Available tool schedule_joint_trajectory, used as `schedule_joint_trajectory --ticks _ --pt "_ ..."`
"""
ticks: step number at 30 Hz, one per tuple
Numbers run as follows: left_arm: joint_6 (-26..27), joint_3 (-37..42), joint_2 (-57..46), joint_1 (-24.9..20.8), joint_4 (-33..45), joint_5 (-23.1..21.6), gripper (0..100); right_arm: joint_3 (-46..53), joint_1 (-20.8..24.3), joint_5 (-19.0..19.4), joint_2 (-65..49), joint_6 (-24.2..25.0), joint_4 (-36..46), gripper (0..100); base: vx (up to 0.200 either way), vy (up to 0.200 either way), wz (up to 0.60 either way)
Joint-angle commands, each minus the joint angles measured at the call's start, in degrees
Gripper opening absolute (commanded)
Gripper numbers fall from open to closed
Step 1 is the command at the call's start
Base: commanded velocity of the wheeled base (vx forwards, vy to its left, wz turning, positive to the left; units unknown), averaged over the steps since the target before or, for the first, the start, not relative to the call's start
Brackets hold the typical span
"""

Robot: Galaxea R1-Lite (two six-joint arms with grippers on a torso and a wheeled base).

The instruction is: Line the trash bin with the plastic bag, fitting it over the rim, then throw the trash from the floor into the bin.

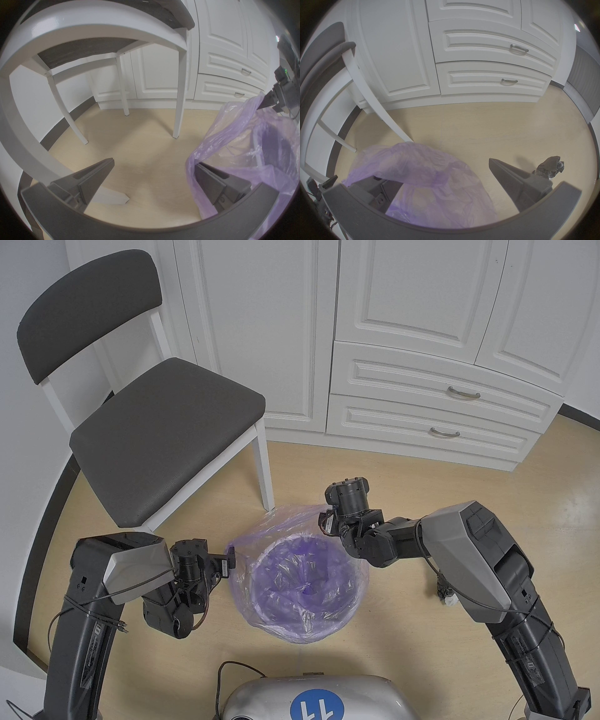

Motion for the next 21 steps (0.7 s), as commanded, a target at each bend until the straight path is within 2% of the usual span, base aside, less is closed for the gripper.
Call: schedule_joint_trajectory --ticks 1,6,9,10,17,21 --pt "0.1 0.5 0.7 -0.2 1.0 0.0 100 0.0 -0.3 0.1 0.2 0.0 0.2 100 0.000 0.000 0.00" --pt "0.1 3.3 -0.4 -0.7 4.6 -1.9 100 0.0 -0.3 0.7 0.5 -0.2 0.3 100 0.000 0.000 0.00" --pt "0.1 7.0 -2.3 -1.2 4.3 -5.4 100 0.0 -0.4 1.0 0.2 -0.3 0.2 100 0.000 0.000 0.00" --pt "-0.2 10.5 -5.7 -1.4 3.5 -7.5 100 1.6 -0.5 1.6 -1.4 -0.3 0.2 100 0.000 0.000 0.00" --pt "-1.0 15.9 -11.8 -2.4 2.0 -8.6 100 7.7 -0.1 2.7 -6.9 -1.8 1.1 100 0.000 0.000 0.00" --pt "-1.0 22.0 -16.5 -3.7 1.9 -10.4 100 12.5 0.0 2.8 -11.9 -4.6 5.2 100 0.000 0.000 0.00"
